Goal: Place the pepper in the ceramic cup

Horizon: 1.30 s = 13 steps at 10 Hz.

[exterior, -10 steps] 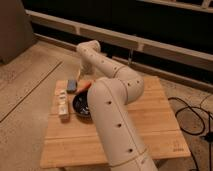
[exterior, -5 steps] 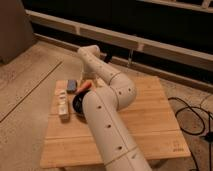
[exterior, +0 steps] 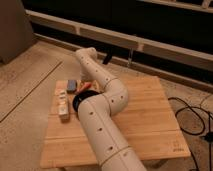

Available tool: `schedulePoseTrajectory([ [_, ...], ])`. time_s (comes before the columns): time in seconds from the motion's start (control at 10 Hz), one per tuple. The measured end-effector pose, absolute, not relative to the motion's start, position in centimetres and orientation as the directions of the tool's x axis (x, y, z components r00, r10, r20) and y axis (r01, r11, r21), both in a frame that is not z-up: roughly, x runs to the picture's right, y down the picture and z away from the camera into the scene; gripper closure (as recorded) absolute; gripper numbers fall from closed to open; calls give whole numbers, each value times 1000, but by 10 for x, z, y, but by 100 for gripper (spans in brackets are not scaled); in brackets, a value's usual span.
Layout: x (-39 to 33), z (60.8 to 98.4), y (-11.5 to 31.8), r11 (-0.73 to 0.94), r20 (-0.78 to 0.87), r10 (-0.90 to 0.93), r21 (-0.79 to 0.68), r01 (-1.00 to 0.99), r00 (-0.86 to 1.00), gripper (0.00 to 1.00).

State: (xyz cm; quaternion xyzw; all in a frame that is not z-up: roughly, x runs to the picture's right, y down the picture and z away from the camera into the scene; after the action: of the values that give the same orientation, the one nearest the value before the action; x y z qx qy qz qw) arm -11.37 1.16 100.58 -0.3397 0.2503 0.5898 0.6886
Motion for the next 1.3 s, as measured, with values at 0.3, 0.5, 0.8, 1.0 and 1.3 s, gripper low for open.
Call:
schedulePoseTrajectory([
  [0.3, -111, 1009, 19, 85, -753, 628, -183, -979, 195, 94],
  [0.5, -109, 1009, 15, 81, -747, 636, -182, -980, 191, 100],
  [0.8, -108, 1005, -4, 73, -719, 670, -182, -981, 184, 100],
  [1.0, -109, 998, -37, 131, -653, 723, -193, -972, 227, 100],
  [1.3, -99, 990, -79, 222, -561, 772, -201, -954, 298, 98],
])
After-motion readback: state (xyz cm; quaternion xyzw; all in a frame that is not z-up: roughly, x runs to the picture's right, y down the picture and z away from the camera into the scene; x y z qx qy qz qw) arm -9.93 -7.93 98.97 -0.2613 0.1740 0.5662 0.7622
